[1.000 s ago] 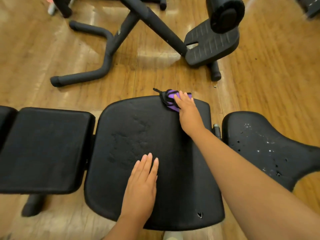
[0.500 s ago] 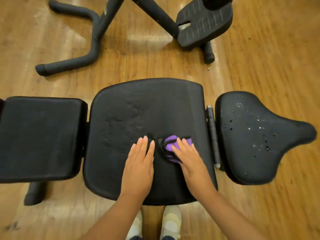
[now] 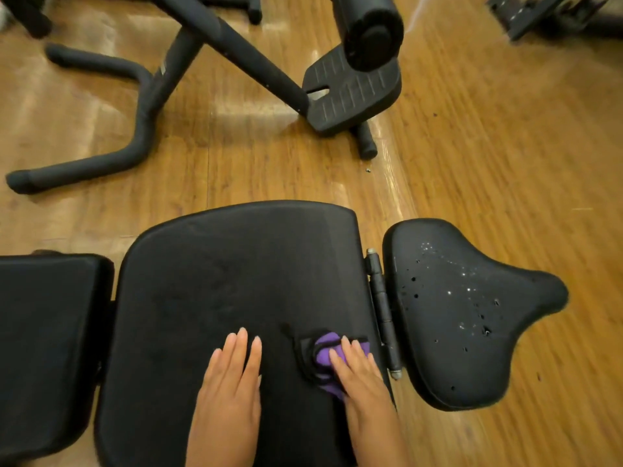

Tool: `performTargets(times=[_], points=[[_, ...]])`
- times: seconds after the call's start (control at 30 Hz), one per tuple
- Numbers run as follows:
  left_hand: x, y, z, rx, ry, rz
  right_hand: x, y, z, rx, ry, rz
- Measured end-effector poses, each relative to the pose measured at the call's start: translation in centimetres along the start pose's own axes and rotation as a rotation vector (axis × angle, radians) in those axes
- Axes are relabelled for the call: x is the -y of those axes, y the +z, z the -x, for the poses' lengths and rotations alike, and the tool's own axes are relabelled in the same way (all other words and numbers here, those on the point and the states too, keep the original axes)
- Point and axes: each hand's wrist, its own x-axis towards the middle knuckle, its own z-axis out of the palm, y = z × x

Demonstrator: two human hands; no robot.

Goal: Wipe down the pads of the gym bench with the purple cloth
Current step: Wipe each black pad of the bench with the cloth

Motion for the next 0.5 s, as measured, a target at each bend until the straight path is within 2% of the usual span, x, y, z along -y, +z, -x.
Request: performTargets(times=[0.1,0.27,0.4,0.5], points=[[0.5,0.2,-0.2,-0.015,0.037,0.0,0.3,-1.0,-7.1,-0.104,0.168,-0.092],[0.9,0.6,-0.7,-0.099,0.083,0.0,-1.4,-2.1,-18.2,-0.125,0.183,-0.07],[1.0,0.8,-1.0,-0.166,0.154,-0.028,-2.7,-3.5,-25.1,-0.083,0.16,-0.1],[1.1,0.7,-0.8,-0.177,0.152,-0.038,-2.7,-4.9,-25.9,0.004,0.134,-0.163]])
